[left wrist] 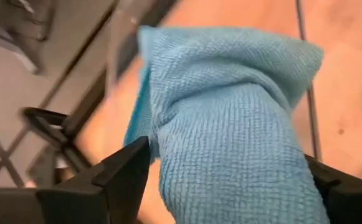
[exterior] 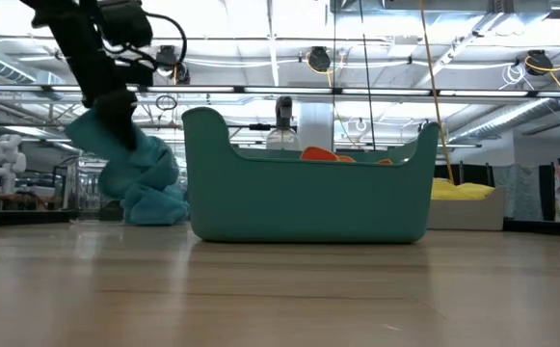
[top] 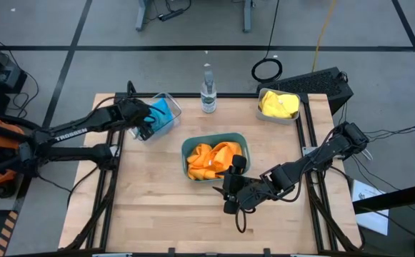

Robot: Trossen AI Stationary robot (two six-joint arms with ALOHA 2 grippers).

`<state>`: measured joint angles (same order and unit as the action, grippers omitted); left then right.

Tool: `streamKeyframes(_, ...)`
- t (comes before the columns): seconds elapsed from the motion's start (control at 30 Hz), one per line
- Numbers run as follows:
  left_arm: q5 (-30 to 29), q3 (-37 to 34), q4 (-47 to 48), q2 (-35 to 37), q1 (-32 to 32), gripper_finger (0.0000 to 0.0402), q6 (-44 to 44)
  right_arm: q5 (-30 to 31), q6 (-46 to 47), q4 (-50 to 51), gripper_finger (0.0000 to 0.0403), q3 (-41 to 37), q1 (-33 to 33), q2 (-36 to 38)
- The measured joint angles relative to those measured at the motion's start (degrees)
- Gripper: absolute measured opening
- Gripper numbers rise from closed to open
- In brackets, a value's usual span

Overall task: Sort microfiber towel by color & place in baskets
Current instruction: Put the blue towel into the transparent bin

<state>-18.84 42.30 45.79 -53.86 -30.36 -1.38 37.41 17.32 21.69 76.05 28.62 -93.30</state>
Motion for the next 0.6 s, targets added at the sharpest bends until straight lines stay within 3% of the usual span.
streamKeyframes(0.43, -2.0, 2.6, 0.6, 4.2, 0.1, 0.0286, -3.5, 0.0, 0.0, 0.0, 0.0210, 0.0, 0.0, 0.0)
streamKeyframes(0.6, 1.7, 2.6, -1.5, 3.7, 0.1, 0.0279, -3.5, 0.0, 0.0, 0.0, 0.0210, 0.0, 0.0, 0.0)
